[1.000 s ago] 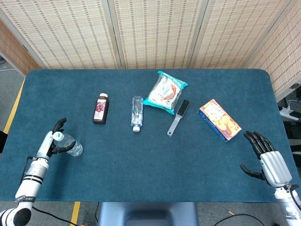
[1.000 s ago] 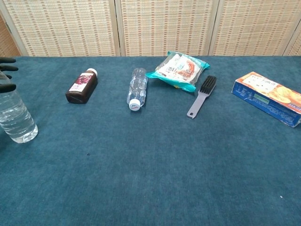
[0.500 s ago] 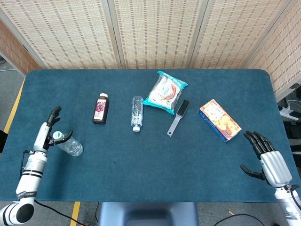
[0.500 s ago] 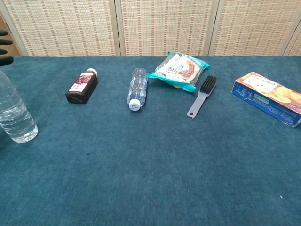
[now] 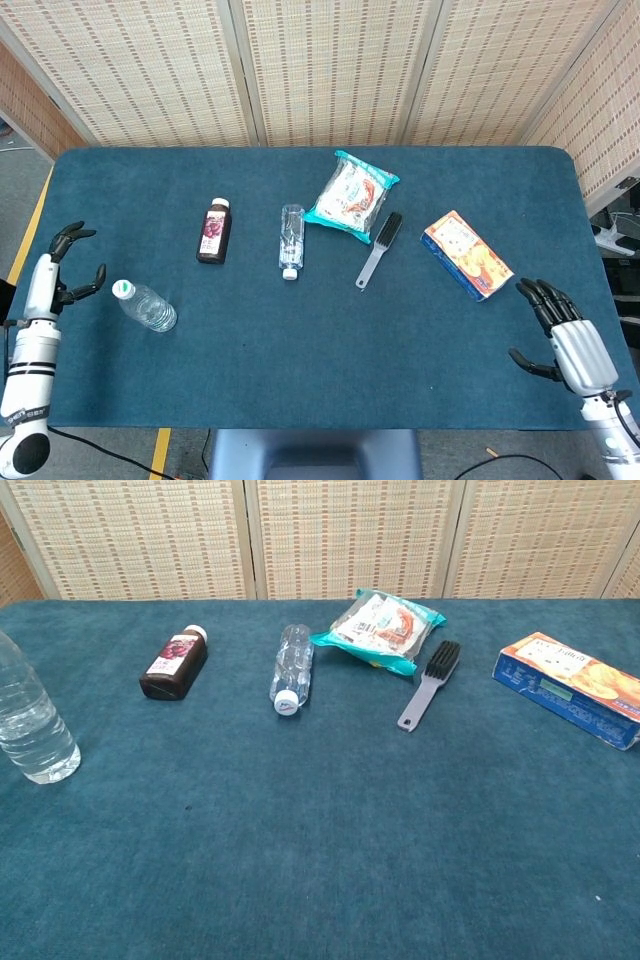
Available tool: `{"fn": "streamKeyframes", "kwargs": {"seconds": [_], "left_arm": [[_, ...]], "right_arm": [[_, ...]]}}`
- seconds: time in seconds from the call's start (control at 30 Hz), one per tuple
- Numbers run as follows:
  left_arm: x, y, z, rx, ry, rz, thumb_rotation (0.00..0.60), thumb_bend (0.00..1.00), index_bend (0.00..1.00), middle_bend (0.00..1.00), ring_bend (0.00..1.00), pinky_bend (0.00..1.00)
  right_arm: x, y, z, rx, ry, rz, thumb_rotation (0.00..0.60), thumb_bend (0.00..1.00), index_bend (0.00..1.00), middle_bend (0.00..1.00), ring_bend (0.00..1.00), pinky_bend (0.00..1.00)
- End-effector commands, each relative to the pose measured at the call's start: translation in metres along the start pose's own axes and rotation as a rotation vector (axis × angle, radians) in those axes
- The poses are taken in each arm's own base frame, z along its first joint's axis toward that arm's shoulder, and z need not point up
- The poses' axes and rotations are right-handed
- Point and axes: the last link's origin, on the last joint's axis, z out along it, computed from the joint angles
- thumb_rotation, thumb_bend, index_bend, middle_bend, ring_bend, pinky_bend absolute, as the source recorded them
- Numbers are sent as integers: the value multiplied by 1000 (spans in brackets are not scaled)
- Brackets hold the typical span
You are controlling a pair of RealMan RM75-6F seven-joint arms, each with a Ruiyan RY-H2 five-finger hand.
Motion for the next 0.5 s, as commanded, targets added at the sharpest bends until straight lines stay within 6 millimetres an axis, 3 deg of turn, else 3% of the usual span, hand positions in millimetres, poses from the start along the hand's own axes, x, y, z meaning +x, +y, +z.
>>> {"fn": "streamKeyframes", "kwargs": {"seconds": [0.03, 0.23, 0.5], "left_arm": [[9, -5, 3, 22, 32, 36, 600, 452, 324, 156, 61, 131], [24, -12, 6, 16, 97, 241, 600, 522, 371, 239, 131, 170], [36, -43, -1, 63, 52, 509, 600, 560, 391, 282, 154, 223]], "right_arm": [[-1, -1, 0, 2, -4, -2, 600, 138, 9, 34, 0, 103], [-1, 0, 0, -4, -8, -2, 600, 138, 9, 34, 0, 103], [0, 0, -3, -10, -1, -7, 600, 137, 9, 34, 0, 103]]}}
